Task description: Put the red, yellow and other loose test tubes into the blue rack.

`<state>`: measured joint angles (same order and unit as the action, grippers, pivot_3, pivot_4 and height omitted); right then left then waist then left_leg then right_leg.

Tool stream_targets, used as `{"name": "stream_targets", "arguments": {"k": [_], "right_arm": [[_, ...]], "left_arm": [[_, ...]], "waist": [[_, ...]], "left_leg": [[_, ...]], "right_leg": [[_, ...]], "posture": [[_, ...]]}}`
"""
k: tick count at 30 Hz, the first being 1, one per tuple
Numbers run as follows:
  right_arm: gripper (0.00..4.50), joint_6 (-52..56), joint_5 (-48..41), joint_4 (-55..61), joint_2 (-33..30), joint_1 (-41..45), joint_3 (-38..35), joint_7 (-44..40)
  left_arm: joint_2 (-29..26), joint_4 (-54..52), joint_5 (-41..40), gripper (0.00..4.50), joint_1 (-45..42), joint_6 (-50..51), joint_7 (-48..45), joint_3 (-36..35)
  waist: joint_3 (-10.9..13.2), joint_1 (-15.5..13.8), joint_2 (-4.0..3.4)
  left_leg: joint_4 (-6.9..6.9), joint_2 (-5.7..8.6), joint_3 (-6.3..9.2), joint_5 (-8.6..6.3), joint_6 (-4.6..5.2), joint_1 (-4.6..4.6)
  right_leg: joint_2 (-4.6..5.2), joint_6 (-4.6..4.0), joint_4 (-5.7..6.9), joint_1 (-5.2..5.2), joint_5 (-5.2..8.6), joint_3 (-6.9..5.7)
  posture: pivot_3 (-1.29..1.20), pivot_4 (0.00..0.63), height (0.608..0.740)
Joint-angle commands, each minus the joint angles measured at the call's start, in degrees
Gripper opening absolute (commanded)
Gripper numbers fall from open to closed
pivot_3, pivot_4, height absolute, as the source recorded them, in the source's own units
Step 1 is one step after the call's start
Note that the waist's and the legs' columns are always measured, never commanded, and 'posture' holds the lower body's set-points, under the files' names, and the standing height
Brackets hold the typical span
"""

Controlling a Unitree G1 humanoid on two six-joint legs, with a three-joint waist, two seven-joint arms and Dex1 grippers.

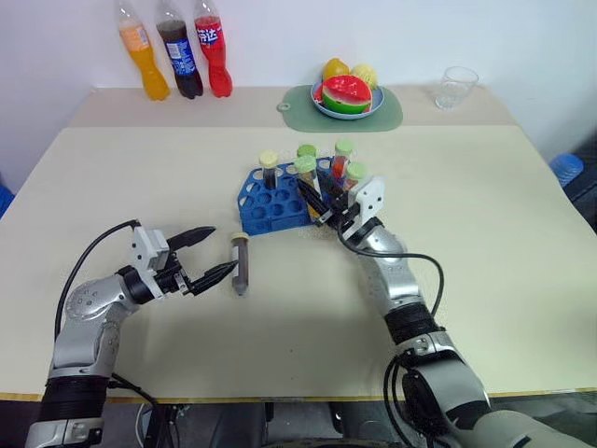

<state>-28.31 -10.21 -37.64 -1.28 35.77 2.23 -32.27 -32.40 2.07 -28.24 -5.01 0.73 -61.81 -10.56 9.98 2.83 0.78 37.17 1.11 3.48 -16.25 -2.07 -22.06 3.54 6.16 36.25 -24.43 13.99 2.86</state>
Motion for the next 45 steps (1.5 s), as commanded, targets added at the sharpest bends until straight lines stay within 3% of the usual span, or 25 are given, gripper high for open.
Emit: {"name": "stream_targets", "arguments": {"k": [1,6,14,29,45], "right_arm": [[1.04,-7.5,1.0,-7.0,0.7,4.1,-2.2,2.4],[1.04,-11.8,1.1,-14.0,0.9,8.0,-3.4,2.8],[1.04,-8.8,-5.4,-8.7,3.3,10.0,-4.2,-6.3],[1.04,-14.1,0.2,-25.2,3.2,17.1,-6.8,0.6],[1.04,-14.8,6.9,-32.4,3.4,19.8,-6.9,10.4]], "left_arm": [[-1.1,-2.4,-1.3,4.50,0.9,-0.2,0.4,-2.4],[-1.6,-3.7,-1.7,4.50,1.9,0.5,0.9,-3.6],[-2.0,-5.0,-1.8,4.50,3.3,0.8,1.6,-4.2],[-2.2,-5.6,-2.0,4.50,3.5,0.7,2.4,-4.6],[-2.5,-7.1,-2.4,4.50,4.9,1.2,2.8,-5.6]], "waist": [[0.0,0.0,-0.01],[0.0,0.1,-0.02],[0.0,0.9,-0.08],[0.1,1.2,-0.12],[0.1,1.1,-0.12]], "left_leg": [[0.00,-0.01,0.01,0.02,-0.03,0.01],[0.00,-0.02,0.02,0.04,-0.07,0.07],[-0.03,-0.06,0.05,0.04,-0.07,0.06],[-0.05,-0.03,0.04,0.04,-0.07,0.06],[-0.04,-0.01,0.05,0.05,-0.08,0.07]], "right_leg": [[-0.01,-0.02,0.02,0.00,-0.01,0.00],[-0.05,-0.05,0.08,0.01,-0.03,0.00],[-0.04,-0.05,0.07,0.01,-0.03,0.01],[-0.02,-0.06,0.07,0.00,-0.03,0.01],[-0.01,-0.06,0.08,0.01,-0.03,0.01]], "posture": [[0.00,0.150,0.740],[0.00,0.150,0.740],[0.00,0.150,0.740],[0.00,0.150,0.740],[0.00,0.150,0.740]]}}
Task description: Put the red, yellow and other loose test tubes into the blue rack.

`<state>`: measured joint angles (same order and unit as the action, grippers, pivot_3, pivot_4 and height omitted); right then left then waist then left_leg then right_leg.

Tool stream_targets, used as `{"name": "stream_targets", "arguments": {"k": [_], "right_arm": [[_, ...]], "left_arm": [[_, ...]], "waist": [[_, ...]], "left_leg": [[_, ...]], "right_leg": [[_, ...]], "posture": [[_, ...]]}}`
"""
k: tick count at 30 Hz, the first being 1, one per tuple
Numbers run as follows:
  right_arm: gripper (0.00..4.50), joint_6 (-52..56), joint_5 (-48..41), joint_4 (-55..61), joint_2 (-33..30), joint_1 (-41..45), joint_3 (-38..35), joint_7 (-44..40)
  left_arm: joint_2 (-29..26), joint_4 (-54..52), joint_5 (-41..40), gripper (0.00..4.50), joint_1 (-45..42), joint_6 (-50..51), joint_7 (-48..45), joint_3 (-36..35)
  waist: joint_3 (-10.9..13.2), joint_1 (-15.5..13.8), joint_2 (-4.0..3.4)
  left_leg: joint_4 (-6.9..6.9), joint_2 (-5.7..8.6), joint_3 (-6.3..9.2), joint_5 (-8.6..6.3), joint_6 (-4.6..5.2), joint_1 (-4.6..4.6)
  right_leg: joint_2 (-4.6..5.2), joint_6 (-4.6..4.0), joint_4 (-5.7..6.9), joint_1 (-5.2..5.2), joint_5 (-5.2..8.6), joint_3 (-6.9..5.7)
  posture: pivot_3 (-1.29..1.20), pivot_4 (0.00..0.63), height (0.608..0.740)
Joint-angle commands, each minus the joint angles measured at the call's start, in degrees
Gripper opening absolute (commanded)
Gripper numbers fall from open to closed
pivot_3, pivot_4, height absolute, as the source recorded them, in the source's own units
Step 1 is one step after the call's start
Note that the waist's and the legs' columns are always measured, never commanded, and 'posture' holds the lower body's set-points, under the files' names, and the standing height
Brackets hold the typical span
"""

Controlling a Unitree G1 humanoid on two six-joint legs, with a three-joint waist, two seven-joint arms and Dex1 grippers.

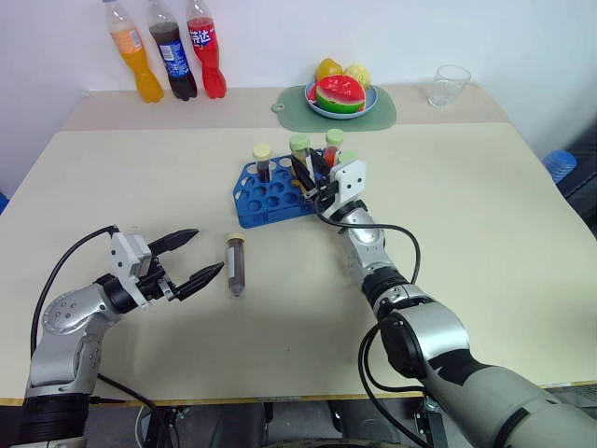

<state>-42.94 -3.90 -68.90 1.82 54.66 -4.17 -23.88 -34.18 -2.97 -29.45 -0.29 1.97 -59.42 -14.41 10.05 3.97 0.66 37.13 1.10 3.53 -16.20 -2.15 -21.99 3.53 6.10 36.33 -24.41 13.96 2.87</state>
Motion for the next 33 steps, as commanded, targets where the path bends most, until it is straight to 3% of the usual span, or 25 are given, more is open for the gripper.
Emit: {"name": "stream_targets", "arguments": {"k": [1,19,23,33], "right_arm": [[1.04,-0.3,0.8,-1.3,0.4,1.1,-0.6,2.9],[1.04,-2.3,1.7,-4.1,1.9,0.9,-2.8,11.4],[1.04,-3.5,-1.2,-3.5,2.8,-0.2,-4.8,6.7],[1.04,-8.5,-0.6,-2.6,2.5,-3.3,-5.5,5.5]], "left_arm": [[-0.8,-2.2,-1.2,4.50,0.3,0.0,0.4,-1.8],[-3.2,-4.5,-2.6,4.50,3.3,1.4,0.6,-4.6],[-3.5,-4.5,-2.7,4.50,3.4,1.6,0.5,-5.0],[-3.1,-4.0,-2.5,4.50,2.6,1.6,0.6,-4.0]], "waist": [[0.0,0.0,0.00],[0.0,-0.2,0.00],[0.0,-0.1,0.00],[0.0,-0.1,0.00]], "left_leg": [[0.00,0.00,0.00,0.00,0.00,0.00],[0.01,0.01,0.02,0.00,0.00,0.02],[0.01,0.02,0.02,0.00,0.00,0.02],[0.00,0.02,0.02,0.00,0.00,0.02]], "right_leg": [[0.00,0.00,0.00,0.00,0.00,0.00],[0.02,0.00,0.00,0.05,0.00,-0.01],[0.02,0.00,0.00,0.06,0.00,-0.01],[0.02,0.00,-0.01,0.07,0.00,-0.01]], "posture": [[0.00,0.150,0.740],[0.00,0.150,0.740],[0.00,0.150,0.740],[0.00,0.150,0.740]]}}
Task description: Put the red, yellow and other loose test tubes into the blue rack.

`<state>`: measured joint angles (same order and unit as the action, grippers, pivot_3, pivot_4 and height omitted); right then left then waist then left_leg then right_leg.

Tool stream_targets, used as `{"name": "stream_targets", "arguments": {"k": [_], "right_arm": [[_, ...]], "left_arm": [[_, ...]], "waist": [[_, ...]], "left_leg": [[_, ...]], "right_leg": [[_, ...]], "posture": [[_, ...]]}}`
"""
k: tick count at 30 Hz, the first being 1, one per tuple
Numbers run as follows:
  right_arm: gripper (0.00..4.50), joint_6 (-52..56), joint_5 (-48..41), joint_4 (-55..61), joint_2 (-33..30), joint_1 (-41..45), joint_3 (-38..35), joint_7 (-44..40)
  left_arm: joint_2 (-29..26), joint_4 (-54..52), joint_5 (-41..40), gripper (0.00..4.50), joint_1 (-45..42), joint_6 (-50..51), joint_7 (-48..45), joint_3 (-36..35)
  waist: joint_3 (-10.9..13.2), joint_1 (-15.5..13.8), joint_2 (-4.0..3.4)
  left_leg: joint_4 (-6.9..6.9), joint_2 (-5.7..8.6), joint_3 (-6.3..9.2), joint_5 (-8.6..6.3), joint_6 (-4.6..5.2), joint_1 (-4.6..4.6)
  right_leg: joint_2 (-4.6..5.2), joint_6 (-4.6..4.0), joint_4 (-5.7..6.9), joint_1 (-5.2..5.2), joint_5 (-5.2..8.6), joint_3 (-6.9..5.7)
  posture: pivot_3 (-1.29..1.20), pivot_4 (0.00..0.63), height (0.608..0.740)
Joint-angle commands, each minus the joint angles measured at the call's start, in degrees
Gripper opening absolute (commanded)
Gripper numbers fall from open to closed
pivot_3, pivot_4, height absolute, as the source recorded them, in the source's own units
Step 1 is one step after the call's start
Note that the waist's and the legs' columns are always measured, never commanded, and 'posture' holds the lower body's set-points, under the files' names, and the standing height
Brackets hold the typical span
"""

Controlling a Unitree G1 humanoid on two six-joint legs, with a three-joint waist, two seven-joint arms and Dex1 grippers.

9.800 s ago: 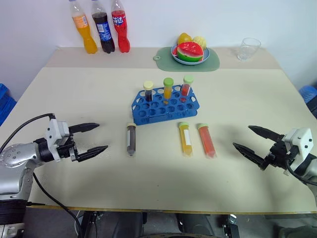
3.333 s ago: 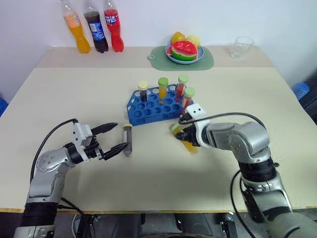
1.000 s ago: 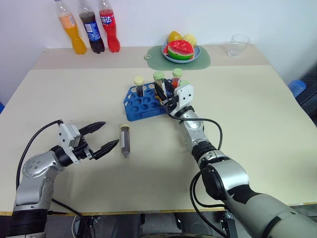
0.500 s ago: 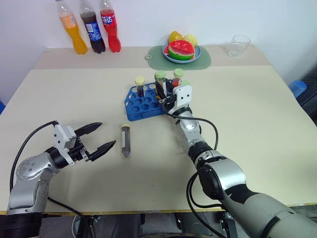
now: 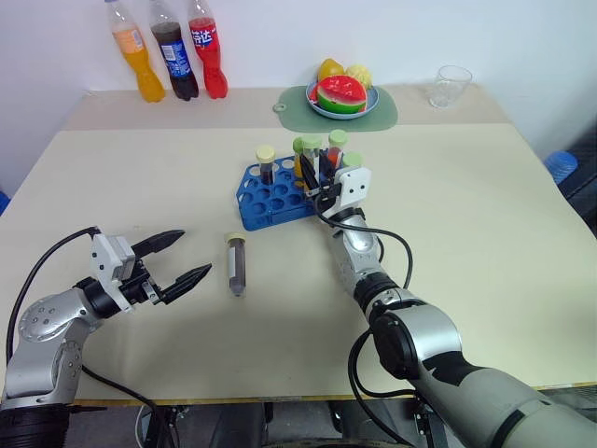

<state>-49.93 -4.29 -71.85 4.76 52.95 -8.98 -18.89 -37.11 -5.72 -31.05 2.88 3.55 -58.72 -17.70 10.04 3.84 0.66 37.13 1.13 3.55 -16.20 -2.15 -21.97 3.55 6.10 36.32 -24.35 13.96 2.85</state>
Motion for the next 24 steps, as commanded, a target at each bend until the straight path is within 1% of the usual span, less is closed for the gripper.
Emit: {"name": "stream_targets", "arguments": {"k": [1,10,12,13,15,16,18,19,20,24], "right_arm": [[1.04,-1.9,-0.1,0.4,-0.7,-1.9,-0.7,0.6],[1.04,-3.8,1.5,0.8,-1.3,-3.4,0.0,2.4],[1.04,-3.4,0.8,0.7,-1.3,-3.1,-0.3,1.0],[1.69,-3.9,0.9,0.8,-1.5,-3.0,-0.2,1.0],[2.19,-4.4,0.7,1.0,-1.8,-2.6,-0.4,0.8],[2.70,-4.6,0.6,1.1,-1.8,-2.4,-0.4,0.7],[3.77,-5.1,3.1,1.2,-2.5,-2.4,1.0,3.2],[4.17,-5.3,4.4,1.2,-2.9,-2.4,1.8,4.4],[4.43,-5.4,5.3,1.3,-3.1,-2.5,2.4,5.4],[4.43,-5.5,9.2,3.2,-4.7,-3.1,6.3,4.2]], "left_arm": [[-0.1,-1.1,-0.8,4.50,-0.8,0.0,-0.1,-0.5],[0.3,0.0,-0.5,4.50,-2.7,-0.1,-0.2,0.7],[0.4,0.1,-0.5,4.50,-2.8,-0.1,-0.3,0.8],[0.3,0.3,-0.5,4.50,-2.9,-0.2,-0.4,0.8],[0.3,0.6,-0.5,4.50,-2.9,-0.4,-0.7,0.6],[0.3,0.7,-0.6,4.50,-2.9,-0.4,-0.8,0.5],[0.3,1.0,-0.6,4.50,-2.7,-0.7,-1.1,0.4],[0.3,1.0,-0.6,4.50,-2.6,-0.8,-1.2,0.3],[0.4,1.1,-0.6,4.50,-2.5,-0.8,-1.3,0.2],[0.6,1.1,-1.3,4.50,-2.5,-0.1,-1.7,0.2]], "waist": [[0.0,0.0,0.00],[0.0,0.0,0.00],[0.0,0.0,0.00],[0.0,0.1,0.00],[0.0,0.1,-0.01],[0.0,0.2,-0.01],[0.0,0.2,-0.01],[0.0,0.2,-0.02],[0.0,0.2,-0.02],[0.0,0.2,-0.02]], "left_leg": [[0.00,0.00,0.00,0.00,0.00,0.00],[0.00,0.02,0.00,0.00,0.00,0.01],[0.00,0.02,-0.01,0.00,0.00,0.02],[0.00,0.02,-0.01,0.00,0.00,0.02],[0.00,0.01,-0.01,0.00,0.00,0.02],[0.00,0.02,-0.02,0.00,0.00,0.01],[0.00,0.01,-0.02,0.00,0.00,0.02],[-0.02,0.00,-0.02,0.00,0.00,0.02],[-0.02,0.00,-0.02,0.00,0.00,0.03],[-0.02,0.00,-0.04,0.00,0.00,0.03]], "right_leg": [[0.00,0.00,0.00,0.00,0.00,0.00],[-0.01,0.00,0.00,0.01,0.00,0.00],[-0.01,0.00,0.00,0.01,0.00,0.00],[-0.01,0.00,0.00,0.01,0.00,0.00],[-0.01,0.00,0.00,0.01,0.00,0.00],[-0.01,0.00,0.00,0.01,0.00,0.00],[-0.04,0.00,0.00,0.00,0.00,0.01],[-0.05,0.00,0.00,0.00,0.00,0.01],[-0.06,0.00,0.00,0.00,0.00,0.01],[-0.07,0.00,0.01,-0.01,0.00,0.02]], "posture": [[0.00,0.150,0.740],[0.00,0.150,0.740],[0.00,0.150,0.740],[0.00,0.150,0.740],[0.00,0.150,0.740],[0.00,0.150,0.740],[0.00,0.150,0.740],[0.00,0.150,0.740],[0.00,0.150,0.740],[0.00,0.150,0.740]]}}
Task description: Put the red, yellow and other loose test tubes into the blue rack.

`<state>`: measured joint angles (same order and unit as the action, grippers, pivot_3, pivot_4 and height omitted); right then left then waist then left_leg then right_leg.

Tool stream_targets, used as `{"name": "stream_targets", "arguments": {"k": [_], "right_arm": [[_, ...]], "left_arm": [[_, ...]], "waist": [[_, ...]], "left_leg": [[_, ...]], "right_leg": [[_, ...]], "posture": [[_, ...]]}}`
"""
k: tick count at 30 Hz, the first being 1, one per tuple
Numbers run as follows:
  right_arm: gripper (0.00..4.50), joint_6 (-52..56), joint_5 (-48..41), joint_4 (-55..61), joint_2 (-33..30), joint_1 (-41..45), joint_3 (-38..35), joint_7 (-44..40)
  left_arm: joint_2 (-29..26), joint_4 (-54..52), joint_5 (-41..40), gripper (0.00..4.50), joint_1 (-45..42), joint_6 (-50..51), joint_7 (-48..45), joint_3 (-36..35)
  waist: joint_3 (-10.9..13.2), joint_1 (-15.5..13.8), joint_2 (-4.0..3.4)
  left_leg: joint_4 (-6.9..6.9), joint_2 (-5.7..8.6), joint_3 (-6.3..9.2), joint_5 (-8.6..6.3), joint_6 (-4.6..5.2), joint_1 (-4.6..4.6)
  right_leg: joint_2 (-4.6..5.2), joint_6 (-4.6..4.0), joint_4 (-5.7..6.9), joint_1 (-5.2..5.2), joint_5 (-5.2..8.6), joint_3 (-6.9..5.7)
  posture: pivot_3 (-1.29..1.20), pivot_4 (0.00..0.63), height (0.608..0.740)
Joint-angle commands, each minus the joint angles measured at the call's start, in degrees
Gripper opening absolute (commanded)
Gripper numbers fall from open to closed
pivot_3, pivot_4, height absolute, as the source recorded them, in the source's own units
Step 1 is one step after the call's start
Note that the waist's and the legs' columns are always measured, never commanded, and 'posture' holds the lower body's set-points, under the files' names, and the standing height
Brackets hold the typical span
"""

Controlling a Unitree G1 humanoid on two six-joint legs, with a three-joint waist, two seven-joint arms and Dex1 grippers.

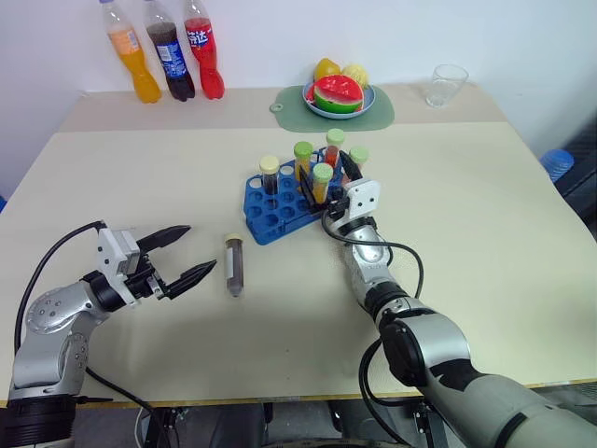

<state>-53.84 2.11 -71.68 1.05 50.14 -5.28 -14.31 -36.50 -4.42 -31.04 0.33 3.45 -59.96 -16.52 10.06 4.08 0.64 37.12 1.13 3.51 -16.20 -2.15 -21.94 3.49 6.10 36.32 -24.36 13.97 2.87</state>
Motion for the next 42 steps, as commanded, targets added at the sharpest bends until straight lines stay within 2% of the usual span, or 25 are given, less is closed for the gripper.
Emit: {"name": "stream_targets", "arguments": {"k": [1,5,9,14,20,23,26,27,29,32,35,42], "right_arm": [[4.43,-1.6,2.2,4.1,-1.2,-0.6,3.0,-2.3],[4.43,0.4,0.6,10.1,-3.0,-3.8,5.2,-8.8],[4.43,10.5,-2.4,23.3,-6.1,-10.7,8.4,-18.0],[4.43,24.0,-7.9,44.6,-13.9,-20.2,9.0,-25.1],[4.43,38.4,-13.8,61.0,-24.4,-26.8,7.2,-31.4],[4.43,45.3,-18.3,69.1,-31.4,-30.7,7.3,-38.6],[4.43,50.8,-24.0,75.8,-37.1,-33.8,6.9,-45.7],[4.43,51.5,-25.2,76.9,-38.4,-34.3,6.6,-47.3],[4.43,52.9,-26.8,77.9,-39.8,-34.8,6.0,-49.2],[4.43,53.2,-26.3,77.9,-40.5,-34.6,5.6,-49.7],[4.43,52.7,-25.7,77.2,-40.1,-34.2,5.4,-49.5],[4.43,52.1,-24.9,77.1,-39.4,-34.1,5.6,-49.1]], "left_arm": [[0.1,-0.3,-1.9,4.50,-0.2,0.7,-0.5,-1.1],[0.1,-1.0,-4.3,4.50,-1.1,4.0,0.0,-1.3],[0.2,-2.2,-7.8,4.50,-3.3,8.9,1.6,-1.9],[0.9,-6.7,-9.2,4.50,-5.5,17.0,10.1,-1.2],[0.1,-11.9,-6.5,4.50,-7.2,25.2,20.6,0.1],[-2.6,-16.0,-6.7,4.50,-8.3,36.4,27.4,1.3],[-5.3,-18.4,-10.5,4.50,-11.7,51.4,33.4,1.5],[-7.0,-18.3,-12.2,4.50,-14.3,59.6,34.9,2.0],[-8.4,-17.1,-15.7,4.50,-19.8,74.0,36.5,2.5],[-5.0,-13.2,-17.7,4.50,-28.2,86.4,39.4,0.5],[-3.6,-6.4,-23.9,4.50,-34.0,89.1,44.8,0.2],[-5.8,12.2,-45.1,4.50,-43.9,89.1,68.1,9.9]], "waist": [[0.0,0.0,0.00],[0.0,-0.1,0.00],[0.0,-0.3,0.01],[0.0,-0.2,0.02],[0.0,-0.6,0.02],[0.0,-1.1,0.04],[0.0,-1.7,0.04],[0.0,-1.7,0.07],[0.0,-1.7,0.16],[0.1,-1.7,0.19],[0.1,-1.6,0.25],[0.1,-1.7,0.26]], "left_leg": [[0.00,0.00,-0.01,0.00,0.00,0.00],[0.01,-0.01,0.00,0.00,0.00,0.00],[0.02,-0.02,0.02,0.00,0.00,0.00],[0.03,-0.06,0.05,0.00,0.01,-0.01],[0.05,-0.03,0.04,0.00,0.01,-0.01],[0.05,-0.01,0.03,-0.01,0.01,-0.01],[0.06,-0.01,0.03,-0.02,0.04,-0.04],[0.10,-0.01,0.03,-0.02,0.04,-0.04],[0.20,0.00,0.08,-0.02,0.04,-0.04],[0.26,0.02,0.10,-0.02,0.05,0.20],[0.18,0.04,0.10,-0.03,0.06,0.54],[0.13,0.03,0.20,-0.03,0.03,0.53]], "right_leg": [[0.00,0.00,0.00,0.00,0.00,0.00],[0.01,0.00,0.00,0.00,0.00,0.00],[0.03,0.01,0.00,0.01,0.00,0.00],[0.05,0.01,0.01,0.02,0.00,-0.01],[0.03,0.02,0.02,0.03,0.00,0.00],[0.02,0.02,0.00,0.03,0.00,0.00],[0.01,0.03,-0.02,0.03,0.01,0.00],[0.02,0.04,-0.01,0.04,0.01,0.00],[-0.03,0.04,0.02,0.13,0.01,-0.04],[-0.09,0.08,0.02,0.42,0.03,-0.06],[-0.09,0.11,-0.06,0.79,0.08,-0.09],[0.07,0.12,-0.06,0.71,0.07,-0.07]], "posture": [[0.00,0.150,0.740],[0.00,0.150,0.740],[0.00,0.150,0.740],[0.00,0.150,0.740],[0.00,0.150,0.740],[0.00,0.150,0.740],[0.00,0.150,0.740],[0.00,0.150,0.740],[0.00,0.150,0.740],[0.00,0.150,0.740],[0.00,0.150,0.740],[0.00,0.150,0.740]]}}
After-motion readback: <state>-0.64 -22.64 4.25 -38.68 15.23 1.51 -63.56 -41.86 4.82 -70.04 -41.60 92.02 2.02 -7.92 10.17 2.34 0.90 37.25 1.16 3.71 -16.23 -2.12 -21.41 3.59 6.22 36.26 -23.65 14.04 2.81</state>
